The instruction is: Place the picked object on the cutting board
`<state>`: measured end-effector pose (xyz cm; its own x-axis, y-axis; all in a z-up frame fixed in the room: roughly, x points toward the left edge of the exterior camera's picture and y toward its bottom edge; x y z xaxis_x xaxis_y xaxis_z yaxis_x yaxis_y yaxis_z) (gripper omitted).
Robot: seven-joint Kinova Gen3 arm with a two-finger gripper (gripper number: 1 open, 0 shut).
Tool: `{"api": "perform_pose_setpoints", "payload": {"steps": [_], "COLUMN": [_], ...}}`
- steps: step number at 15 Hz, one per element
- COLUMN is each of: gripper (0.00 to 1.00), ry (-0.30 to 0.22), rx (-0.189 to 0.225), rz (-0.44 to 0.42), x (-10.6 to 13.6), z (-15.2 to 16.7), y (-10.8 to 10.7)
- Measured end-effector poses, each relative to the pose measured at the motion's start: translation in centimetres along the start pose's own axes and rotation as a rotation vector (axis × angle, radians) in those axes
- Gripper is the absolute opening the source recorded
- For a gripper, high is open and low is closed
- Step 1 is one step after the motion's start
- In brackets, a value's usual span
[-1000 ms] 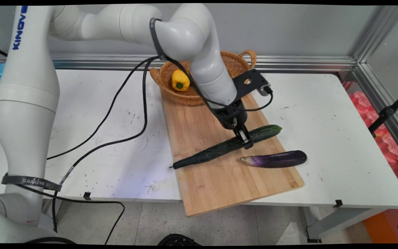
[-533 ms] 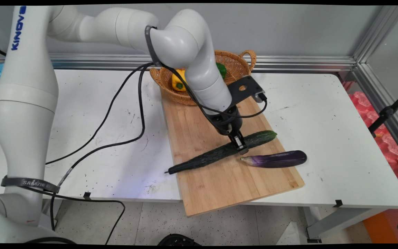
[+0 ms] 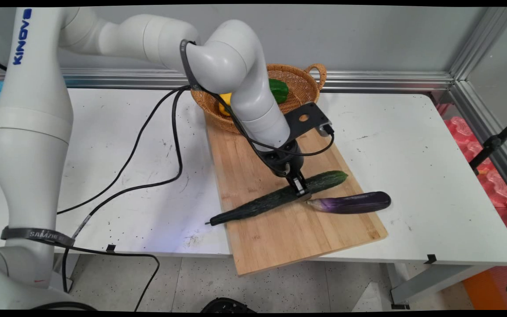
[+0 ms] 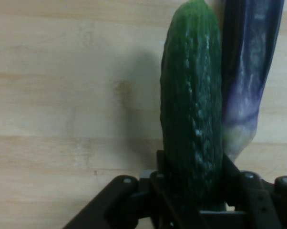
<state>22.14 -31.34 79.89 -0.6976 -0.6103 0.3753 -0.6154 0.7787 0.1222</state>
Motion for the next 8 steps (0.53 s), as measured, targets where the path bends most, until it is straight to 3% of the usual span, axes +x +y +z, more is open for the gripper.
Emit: {"api": "perform_pose_setpoints", "payload": {"steps": [1, 2, 8], "gripper": [0.0, 1.0, 1.0], "ry": [0.0, 0.001, 0.022], "rx": [-0.002, -0.003, -0.015], "rz": [0.001, 0.003, 0.018], "x": [-0.09, -0.13, 0.02], "z": [0.06, 0.1, 0.09], "y": [0.01, 0.02, 0.16]}}
